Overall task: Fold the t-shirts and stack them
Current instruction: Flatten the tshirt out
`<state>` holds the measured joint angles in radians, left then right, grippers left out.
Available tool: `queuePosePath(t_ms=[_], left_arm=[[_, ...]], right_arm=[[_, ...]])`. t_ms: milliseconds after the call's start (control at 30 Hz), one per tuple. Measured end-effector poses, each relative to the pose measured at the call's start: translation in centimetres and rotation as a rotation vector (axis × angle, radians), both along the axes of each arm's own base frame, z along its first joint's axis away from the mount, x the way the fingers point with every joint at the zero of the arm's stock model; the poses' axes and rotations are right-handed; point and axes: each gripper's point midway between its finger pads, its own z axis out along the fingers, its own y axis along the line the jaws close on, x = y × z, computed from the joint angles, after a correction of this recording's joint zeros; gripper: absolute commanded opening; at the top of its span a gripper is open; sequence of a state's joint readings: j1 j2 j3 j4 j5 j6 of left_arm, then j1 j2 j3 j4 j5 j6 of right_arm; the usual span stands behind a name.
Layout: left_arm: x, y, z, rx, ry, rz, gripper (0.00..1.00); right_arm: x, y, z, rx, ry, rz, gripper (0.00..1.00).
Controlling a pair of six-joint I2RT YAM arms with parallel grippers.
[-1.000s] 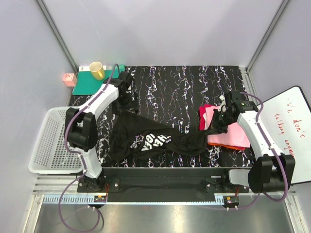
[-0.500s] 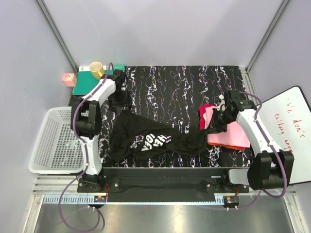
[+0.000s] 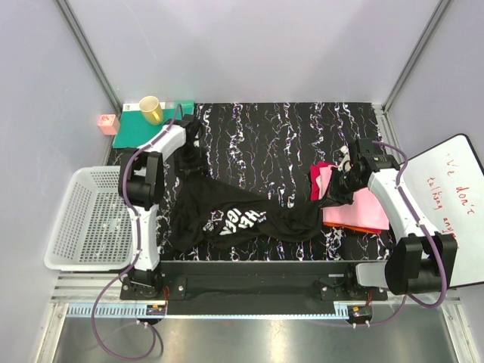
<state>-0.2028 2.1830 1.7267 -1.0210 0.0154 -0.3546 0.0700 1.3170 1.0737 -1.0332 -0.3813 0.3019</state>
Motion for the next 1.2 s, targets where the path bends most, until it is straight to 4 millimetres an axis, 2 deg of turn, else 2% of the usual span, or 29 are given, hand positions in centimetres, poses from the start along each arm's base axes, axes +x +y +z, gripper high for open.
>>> queuePosePath(t_ms=[67,200,233,500,600,667,733,767,833,867,933,1000,1067,1167,1200], left_arm=[[-0.1,0.2,-0.7,0.015,0.023,0.0,0.62],[-0.1,0.3,-0.7,0.022,0.036,0.004,0.18],[0.0,0.3,-0.7,0.022,0.039,0.004,0.0],[0.2,0.5,-0.6,0.027,0.051,0.0,0.0],[0.4,0.6,-0.1,0.029,0.037,0.002,0.0],[0.6,0.8,0.9,0.028,0.013,0.006,0.0],[1.4,0.9,3.4,0.02,-0.044,0.015,0.0],[2.0,1.0,5.3,0.013,-0.09,0.025,0.0],[3.6,1.1,10.0,-0.008,-0.218,0.047,0.0],[4.4,1.2,13.2,-0.022,-0.303,0.06,0.0],[5.0,1.4,18.3,-0.044,-0.438,0.079,0.0],[4.6,1.7,23.4,-0.065,-0.566,0.096,0.0],[3.4,2.1,28.0,-0.081,-0.679,0.112,0.0],[0.8,2.8,33.1,-0.1,-0.803,0.135,0.0],[0.0,3.0,34.1,-0.103,-0.827,0.141,0.0]], right_arm=[[0.2,0.0,0.1,-0.002,-0.006,0.0,0.0],[0.6,0.0,0.1,-0.004,-0.01,0.002,0.0],[0.7,0.0,0.1,-0.004,-0.01,0.003,0.0],[1.8,0.0,0.6,-0.008,-0.032,0.009,0.0],[3.0,-0.2,1.5,-0.024,-0.067,0.011,0.0],[4.1,-0.3,2.3,-0.033,-0.097,0.012,0.0],[5.7,-0.4,3.7,-0.042,-0.142,0.01,0.0],[6.9,-0.5,4.9,-0.047,-0.182,0.008,0.0],[9.0,-0.5,7.4,-0.051,-0.262,0.005,0.0],[10.0,-0.5,8.8,-0.053,-0.308,0.002,0.0],[11.3,-0.6,11.6,-0.056,-0.392,-0.004,0.0],[12.2,-0.5,14.6,-0.052,-0.478,-0.01,0.0],[12.8,-0.5,16.8,-0.047,-0.547,-0.012,0.0],[12.4,-0.5,19.3,-0.04,-0.633,-0.016,0.0],[12.0,-0.5,19.9,-0.039,-0.652,-0.017,0.0]])
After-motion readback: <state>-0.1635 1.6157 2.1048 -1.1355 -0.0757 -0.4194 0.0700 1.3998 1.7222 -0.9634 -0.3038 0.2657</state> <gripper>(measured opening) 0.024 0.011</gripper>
